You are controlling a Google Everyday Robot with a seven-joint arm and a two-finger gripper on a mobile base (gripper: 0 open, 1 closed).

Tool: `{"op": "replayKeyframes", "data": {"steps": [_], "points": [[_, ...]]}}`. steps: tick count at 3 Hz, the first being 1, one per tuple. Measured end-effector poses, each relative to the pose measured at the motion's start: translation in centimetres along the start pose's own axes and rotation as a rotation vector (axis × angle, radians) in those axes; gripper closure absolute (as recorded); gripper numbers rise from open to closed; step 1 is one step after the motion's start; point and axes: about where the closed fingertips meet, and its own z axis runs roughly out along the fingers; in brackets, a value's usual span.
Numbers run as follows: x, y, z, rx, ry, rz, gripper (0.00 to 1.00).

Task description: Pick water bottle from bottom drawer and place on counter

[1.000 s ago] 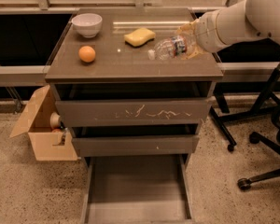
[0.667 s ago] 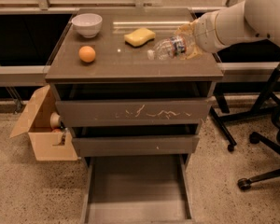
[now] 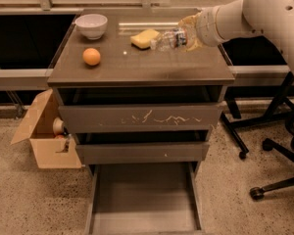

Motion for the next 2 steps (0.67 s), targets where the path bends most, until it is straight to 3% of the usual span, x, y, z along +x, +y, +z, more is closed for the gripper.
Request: {"op": "replayKeyframes", "data": {"steps": [1, 2], "points": [[1.3, -1.1, 2.2, -0.010, -0.004, 0.035, 1.00], [2.9, -1.4, 4.8, -0.027, -0.027, 0.106, 0.98]]}}
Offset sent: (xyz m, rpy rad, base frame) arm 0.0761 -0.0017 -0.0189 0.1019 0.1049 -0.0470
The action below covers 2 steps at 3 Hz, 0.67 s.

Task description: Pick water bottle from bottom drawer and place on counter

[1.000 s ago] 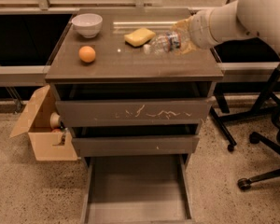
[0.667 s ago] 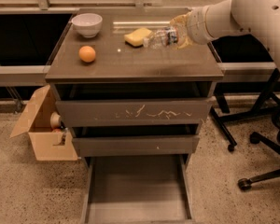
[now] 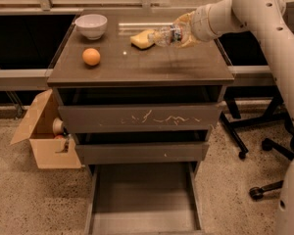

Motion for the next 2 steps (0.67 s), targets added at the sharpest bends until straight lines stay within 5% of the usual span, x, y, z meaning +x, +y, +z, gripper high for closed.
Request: {"op": "replayKeyframes", "data": {"steps": [2], "points": [[2.3, 0.4, 2.7, -0.031, -0.041, 0.117, 0.45]]}}
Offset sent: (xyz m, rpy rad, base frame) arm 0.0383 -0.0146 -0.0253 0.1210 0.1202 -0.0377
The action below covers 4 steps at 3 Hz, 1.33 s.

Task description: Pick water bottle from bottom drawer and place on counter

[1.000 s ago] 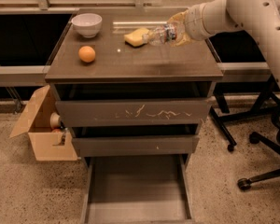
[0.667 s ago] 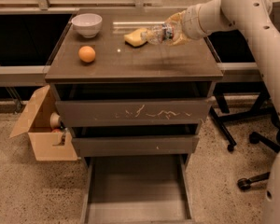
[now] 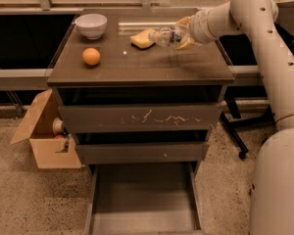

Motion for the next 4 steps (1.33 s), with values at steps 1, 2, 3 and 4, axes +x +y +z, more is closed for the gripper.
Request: {"op": "replayKeyframes", "data": {"steps": [1, 2, 3, 4], "points": [[0.59, 0.03, 0.51, -0.008, -0.005, 0.023, 0.22], [1.11, 0.18, 1.02, -0.018, -0.010, 0.041, 0.01], [1.55, 0.03, 1.01, -0.018, -0.004, 0.049, 0.00], [1.57, 0.02, 0.99, -0.018, -0.003, 0.049, 0.00]]}}
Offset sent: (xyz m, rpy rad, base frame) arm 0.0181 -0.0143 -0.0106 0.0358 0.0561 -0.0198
